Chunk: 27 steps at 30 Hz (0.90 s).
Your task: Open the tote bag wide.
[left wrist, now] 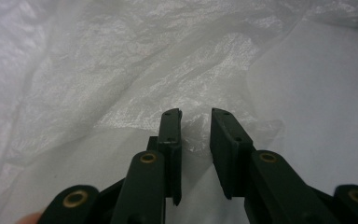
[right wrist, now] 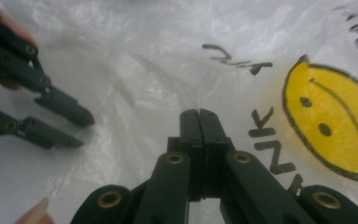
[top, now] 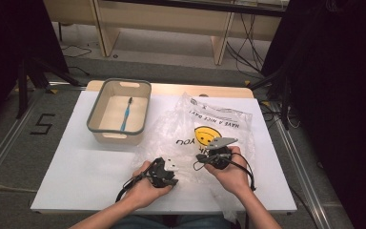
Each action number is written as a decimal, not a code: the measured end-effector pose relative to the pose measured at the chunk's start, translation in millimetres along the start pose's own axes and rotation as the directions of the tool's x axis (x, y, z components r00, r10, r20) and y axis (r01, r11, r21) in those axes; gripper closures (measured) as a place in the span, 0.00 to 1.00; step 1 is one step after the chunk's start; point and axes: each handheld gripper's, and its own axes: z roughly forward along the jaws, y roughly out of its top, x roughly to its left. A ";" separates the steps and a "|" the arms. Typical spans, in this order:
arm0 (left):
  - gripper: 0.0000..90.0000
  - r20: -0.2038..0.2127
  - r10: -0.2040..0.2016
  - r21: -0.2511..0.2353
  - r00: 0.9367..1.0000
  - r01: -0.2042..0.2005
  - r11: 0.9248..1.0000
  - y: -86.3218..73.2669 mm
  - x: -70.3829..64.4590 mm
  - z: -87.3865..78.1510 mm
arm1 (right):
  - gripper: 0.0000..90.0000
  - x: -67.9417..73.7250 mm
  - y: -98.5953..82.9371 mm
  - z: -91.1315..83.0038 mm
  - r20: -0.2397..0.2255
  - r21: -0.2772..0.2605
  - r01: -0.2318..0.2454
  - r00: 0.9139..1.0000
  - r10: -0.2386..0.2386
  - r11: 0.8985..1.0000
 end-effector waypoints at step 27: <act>0.82 -0.014 0.016 0.000 1.000 -0.016 1.000 -0.1 -2.2 0.0 | 1.00 -11.7 32.7 -41.2 0.196 -0.294 -0.052 0.974 0.114 0.954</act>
